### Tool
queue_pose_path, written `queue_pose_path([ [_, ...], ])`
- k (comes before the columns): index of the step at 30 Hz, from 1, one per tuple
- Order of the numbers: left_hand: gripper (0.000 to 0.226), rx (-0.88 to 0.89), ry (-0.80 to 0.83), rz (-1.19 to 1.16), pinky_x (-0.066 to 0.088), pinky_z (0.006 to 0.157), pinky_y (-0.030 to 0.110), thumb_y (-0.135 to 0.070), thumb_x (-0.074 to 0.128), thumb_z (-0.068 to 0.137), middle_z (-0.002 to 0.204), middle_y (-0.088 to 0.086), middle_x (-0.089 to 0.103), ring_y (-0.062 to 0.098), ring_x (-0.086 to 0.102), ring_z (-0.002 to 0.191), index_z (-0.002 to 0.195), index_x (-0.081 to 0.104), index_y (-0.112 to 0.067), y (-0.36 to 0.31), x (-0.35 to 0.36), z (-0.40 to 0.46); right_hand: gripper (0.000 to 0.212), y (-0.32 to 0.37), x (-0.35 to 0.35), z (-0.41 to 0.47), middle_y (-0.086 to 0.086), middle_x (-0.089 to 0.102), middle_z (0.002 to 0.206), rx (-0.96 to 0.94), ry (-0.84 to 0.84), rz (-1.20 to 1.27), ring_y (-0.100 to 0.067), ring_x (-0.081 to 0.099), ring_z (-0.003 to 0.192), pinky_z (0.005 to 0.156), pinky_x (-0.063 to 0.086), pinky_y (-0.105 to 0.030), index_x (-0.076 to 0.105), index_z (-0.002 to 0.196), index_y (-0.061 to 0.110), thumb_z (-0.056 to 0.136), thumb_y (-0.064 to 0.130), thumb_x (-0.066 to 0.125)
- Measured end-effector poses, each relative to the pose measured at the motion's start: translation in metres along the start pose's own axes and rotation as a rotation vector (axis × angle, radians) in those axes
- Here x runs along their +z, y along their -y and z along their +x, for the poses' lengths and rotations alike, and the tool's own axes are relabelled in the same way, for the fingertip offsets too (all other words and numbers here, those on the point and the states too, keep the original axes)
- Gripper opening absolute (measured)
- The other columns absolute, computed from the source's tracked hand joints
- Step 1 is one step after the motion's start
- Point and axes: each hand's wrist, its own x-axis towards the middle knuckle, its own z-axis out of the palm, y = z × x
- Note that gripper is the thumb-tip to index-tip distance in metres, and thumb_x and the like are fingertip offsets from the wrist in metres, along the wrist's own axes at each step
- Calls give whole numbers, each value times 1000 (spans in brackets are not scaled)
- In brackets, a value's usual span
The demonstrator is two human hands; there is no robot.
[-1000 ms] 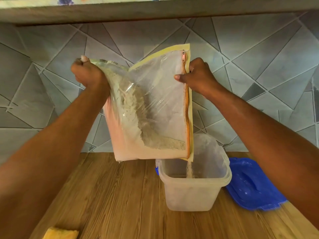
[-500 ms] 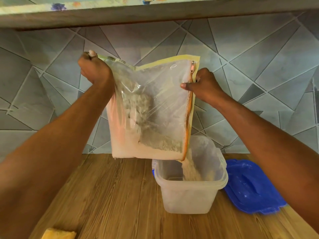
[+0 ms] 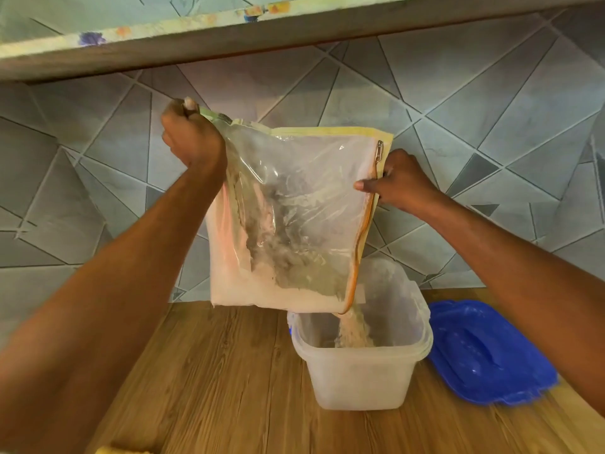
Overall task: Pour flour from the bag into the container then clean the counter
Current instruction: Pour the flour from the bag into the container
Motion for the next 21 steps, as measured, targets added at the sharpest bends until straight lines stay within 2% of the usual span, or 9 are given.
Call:
queue_pose_path([
  [3, 19, 14, -13, 6, 33, 51, 15, -11, 39, 104, 76, -5, 42, 4, 32, 61, 86, 46, -11, 1, 3, -2, 83, -3, -1, -3, -11, 68, 102, -4, 40, -20, -27, 70, 88, 72, 63, -49, 65, 100, 12, 39, 68, 74],
  [5, 19, 27, -16, 27, 34, 52, 14, -10, 38, 104, 74, -6, 41, 4, 31, 60, 86, 45, -11, -2, 4, -5, 81, -10, -2, 1, -12, 67, 101, 6, 7, -16, -28, 70, 87, 75, 62, -49, 65, 97, 14, 39, 69, 74],
  [9, 20, 63, -28, 38, 29, 48, 18, -8, 39, 101, 81, 2, 44, 8, 32, 66, 83, 45, -11, -4, 8, -7, 83, -24, -3, 6, -14, 66, 101, 24, 9, -20, -30, 70, 85, 75, 62, -49, 64, 98, 15, 37, 71, 75],
  [14, 22, 80, -11, 95, 29, 45, 19, -15, 42, 103, 72, -5, 46, 6, 33, 58, 83, 51, -15, -9, 11, -13, 84, -39, -5, 11, -13, 66, 102, 16, 35, -43, -28, 70, 87, 74, 62, -48, 63, 101, 17, 38, 70, 78],
  [18, 23, 140, 17, 166, 32, 45, 15, -17, 45, 102, 79, -1, 54, 10, 40, 64, 85, 60, -19, -13, 10, -13, 84, -52, -7, 15, -12, 69, 100, 30, -1, 26, -28, 71, 88, 70, 63, -49, 66, 100, 14, 38, 69, 80],
  [21, 23, 183, 33, 181, 34, 48, 10, -15, 47, 102, 78, -2, 53, 5, 37, 55, 89, 67, -13, -14, 11, -15, 84, -50, -9, 10, -12, 71, 98, 17, -13, 32, -28, 72, 89, 72, 63, -50, 67, 100, 14, 38, 69, 85],
])
